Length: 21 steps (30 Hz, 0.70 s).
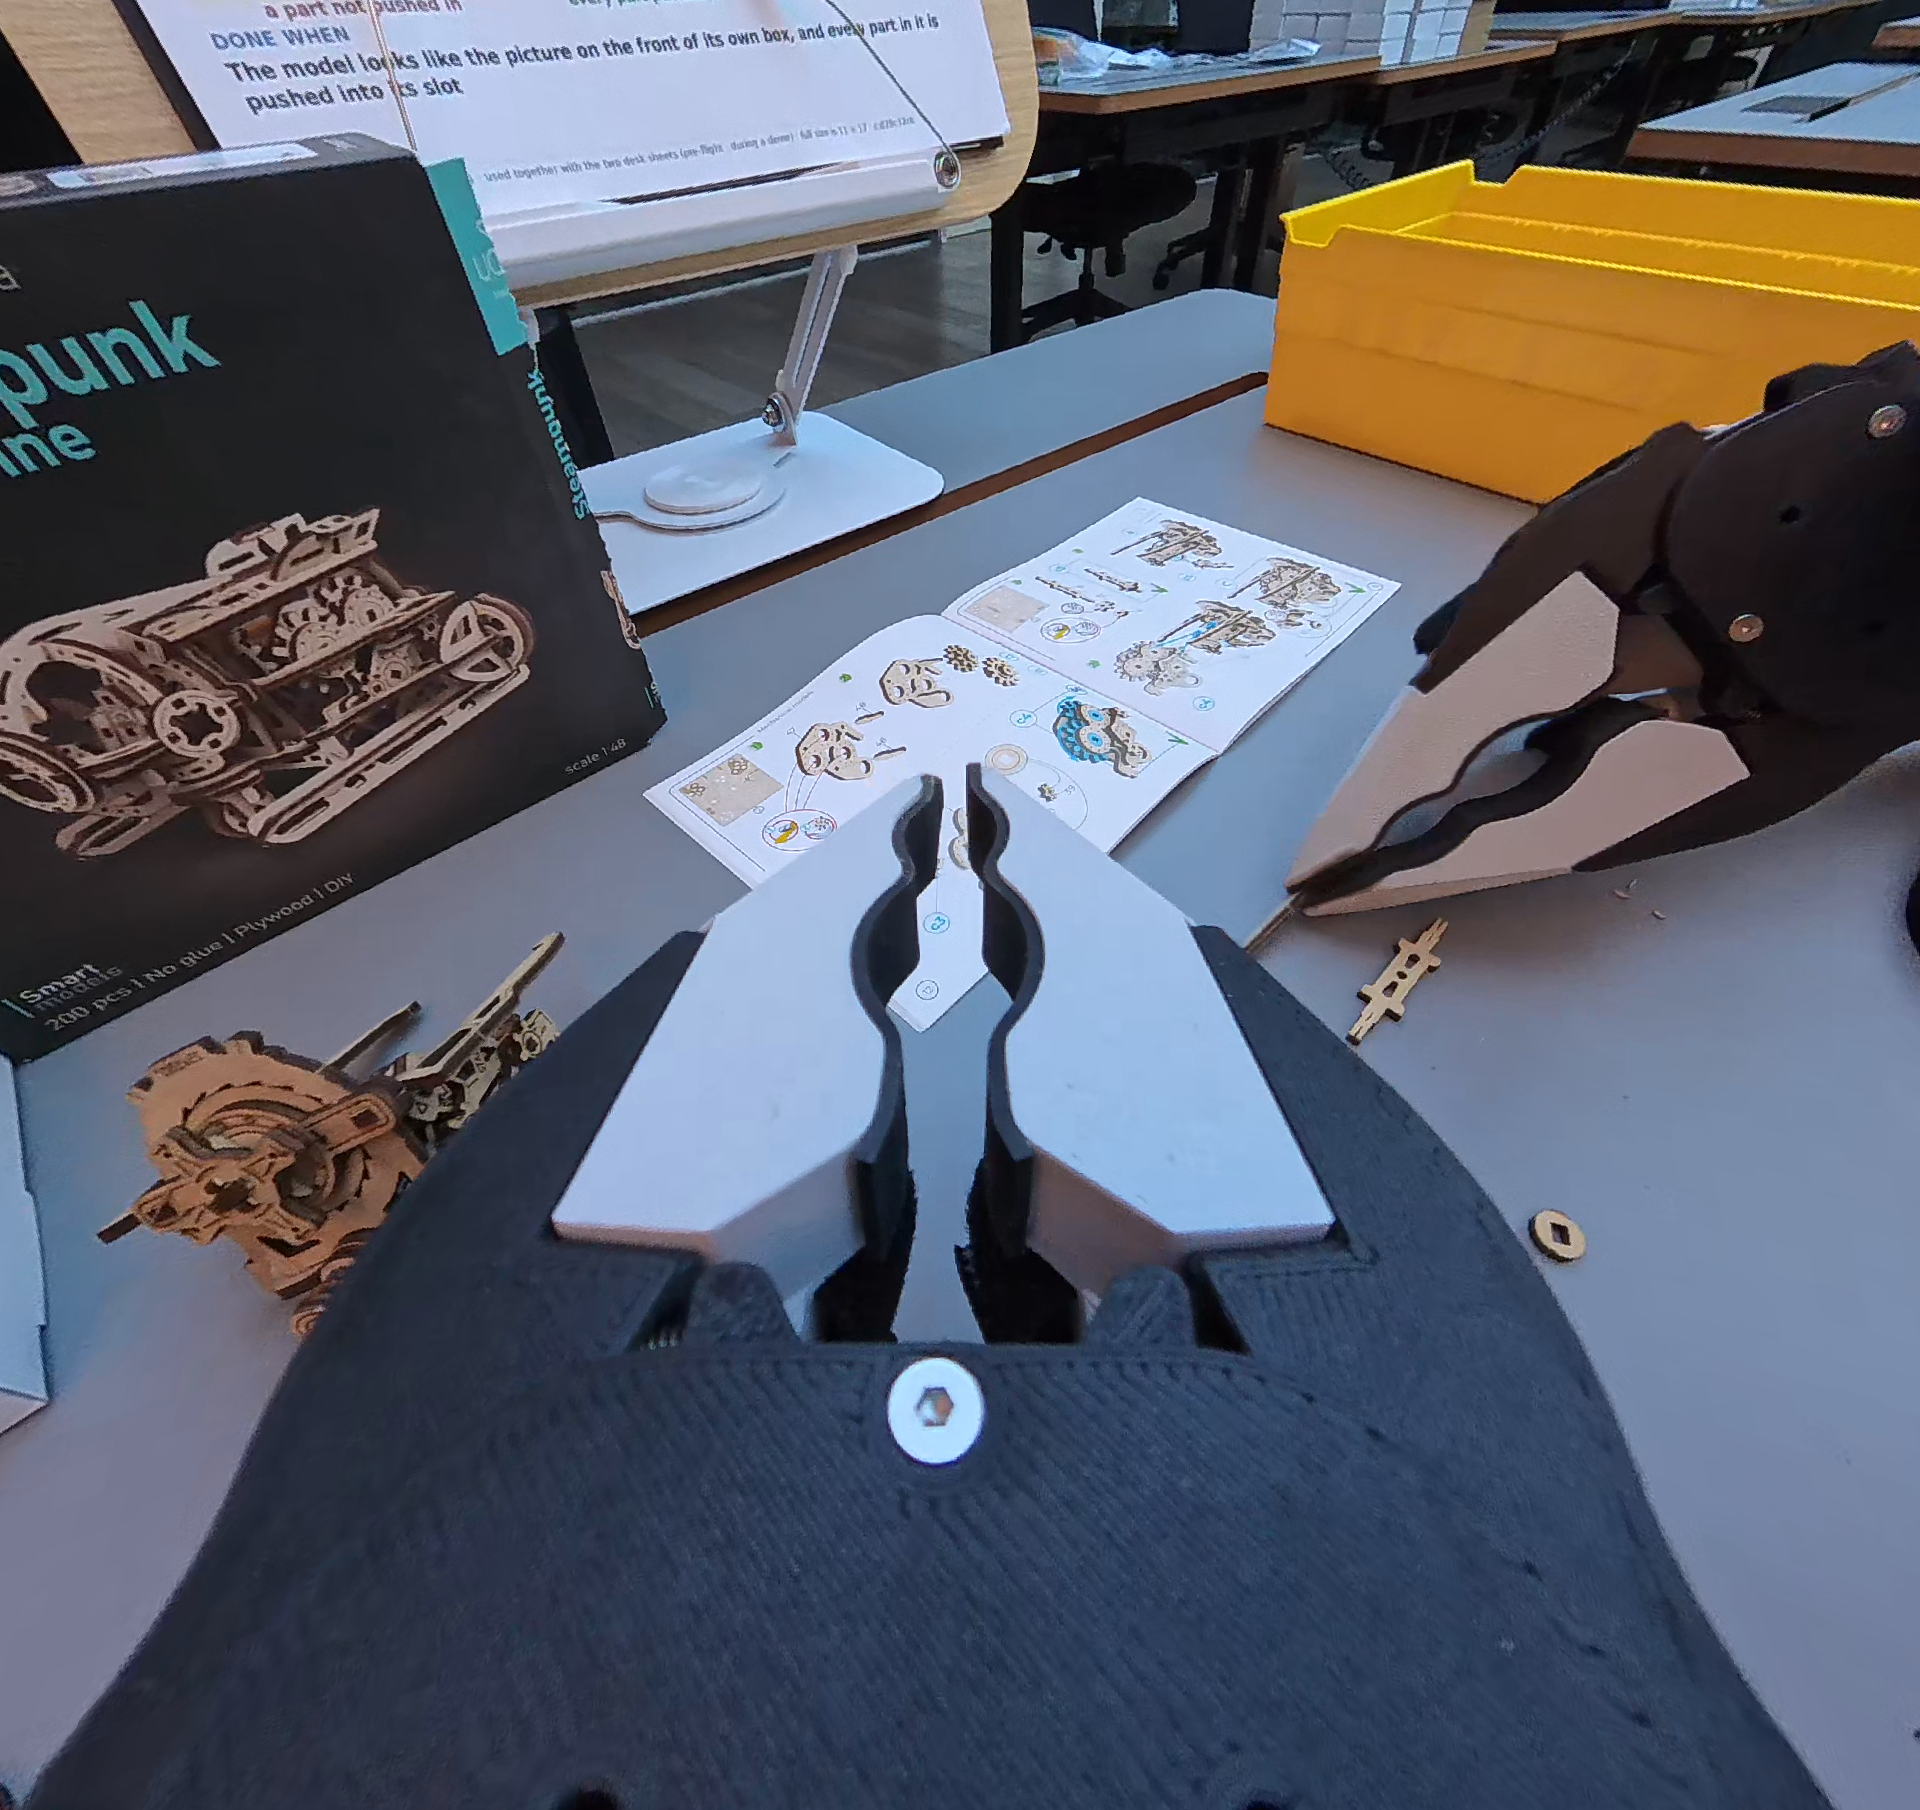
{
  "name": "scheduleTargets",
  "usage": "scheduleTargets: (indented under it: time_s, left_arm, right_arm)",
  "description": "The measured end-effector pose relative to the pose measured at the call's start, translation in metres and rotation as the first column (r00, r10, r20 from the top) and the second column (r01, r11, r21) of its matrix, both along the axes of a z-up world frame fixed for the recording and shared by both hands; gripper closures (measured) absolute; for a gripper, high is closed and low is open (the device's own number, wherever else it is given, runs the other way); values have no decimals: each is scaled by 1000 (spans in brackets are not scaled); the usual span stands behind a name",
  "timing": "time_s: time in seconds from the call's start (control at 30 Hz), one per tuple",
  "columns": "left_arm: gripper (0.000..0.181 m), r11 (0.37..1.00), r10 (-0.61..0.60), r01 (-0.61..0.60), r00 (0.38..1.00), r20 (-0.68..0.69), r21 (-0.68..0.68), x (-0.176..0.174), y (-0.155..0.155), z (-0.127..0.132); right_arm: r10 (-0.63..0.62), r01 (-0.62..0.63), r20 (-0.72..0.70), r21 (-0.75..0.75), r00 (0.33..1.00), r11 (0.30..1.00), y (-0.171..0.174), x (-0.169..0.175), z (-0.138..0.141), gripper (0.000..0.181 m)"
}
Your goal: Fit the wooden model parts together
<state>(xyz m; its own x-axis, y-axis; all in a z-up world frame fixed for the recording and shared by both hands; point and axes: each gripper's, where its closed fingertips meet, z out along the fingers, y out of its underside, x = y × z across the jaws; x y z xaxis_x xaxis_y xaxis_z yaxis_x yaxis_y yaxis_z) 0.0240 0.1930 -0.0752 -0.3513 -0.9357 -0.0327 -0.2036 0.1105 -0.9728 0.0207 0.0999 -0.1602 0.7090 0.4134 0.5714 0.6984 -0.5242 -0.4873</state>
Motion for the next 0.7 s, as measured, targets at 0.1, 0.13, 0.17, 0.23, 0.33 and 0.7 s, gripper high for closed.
scheduleTargets:
  time_s: [0.1, 0.13, 0.17, 0.23, 0.33, 0.7]
  left_arm:
    - [179, 1000, 3, -3, 1000, -8, 2, 1, 0, -2]
    - [179, 1000, 4, -4, 1000, -12, -1, 1, 1, -3]
    - [179, 1000, 6, -7, 1000, -20, -4, 2, 1, -5]
    - [179, 1000, 15, -15, 999, -36, 1, 3, 2, -8]
    - [179, 1000, 12, -12, 999, -47, 11, 4, 0, -11]
    - [179, 1000, 6, -5, 997, -75, 12, 6, -2, -17]
  right_arm:
    - [85, -85, 18, 14, 996, 996, -3, -12, 3, 180]
    - [96, -96, 32, 17, 995, 995, -3, -14, 3, 180]
    - [114, -114, 44, 13, 993, 993, -4, -17, 3, 180]
    - [185, -186, 58, 20, 981, 982, -7, -29, 3, 180]
    - [230, -232, 76, 19, 970, 973, -12, -39, 4, 180]
    - [97, -102, 34, 154, 995, 983, -39, -35, 29, 180]
